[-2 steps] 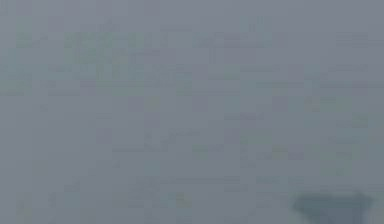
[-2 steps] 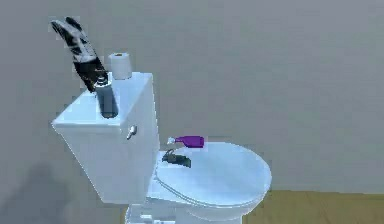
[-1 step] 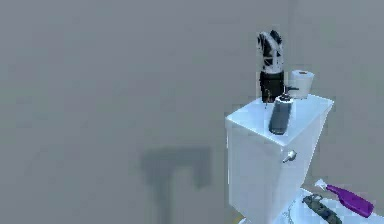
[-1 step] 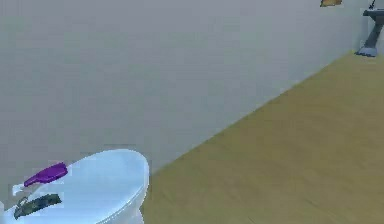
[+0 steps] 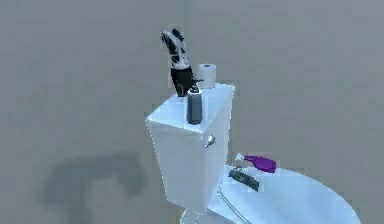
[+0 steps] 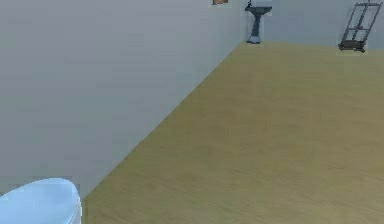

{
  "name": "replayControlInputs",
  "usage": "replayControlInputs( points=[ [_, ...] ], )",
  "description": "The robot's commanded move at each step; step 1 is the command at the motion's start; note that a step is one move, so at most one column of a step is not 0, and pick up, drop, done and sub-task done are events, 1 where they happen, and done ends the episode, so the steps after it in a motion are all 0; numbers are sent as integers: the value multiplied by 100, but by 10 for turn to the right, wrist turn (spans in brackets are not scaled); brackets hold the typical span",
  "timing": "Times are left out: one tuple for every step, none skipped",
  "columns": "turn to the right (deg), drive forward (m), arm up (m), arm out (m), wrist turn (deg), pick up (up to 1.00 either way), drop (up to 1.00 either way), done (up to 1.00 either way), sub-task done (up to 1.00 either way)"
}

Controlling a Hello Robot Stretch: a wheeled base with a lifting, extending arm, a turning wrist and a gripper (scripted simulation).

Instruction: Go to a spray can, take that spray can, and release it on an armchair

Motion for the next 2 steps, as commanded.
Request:
replayControlInputs(
  points=[
    [0,35,0,0,0,0,0,0,0],
    [-420,0,0,0,0,0,0,0,0]
  ],
)
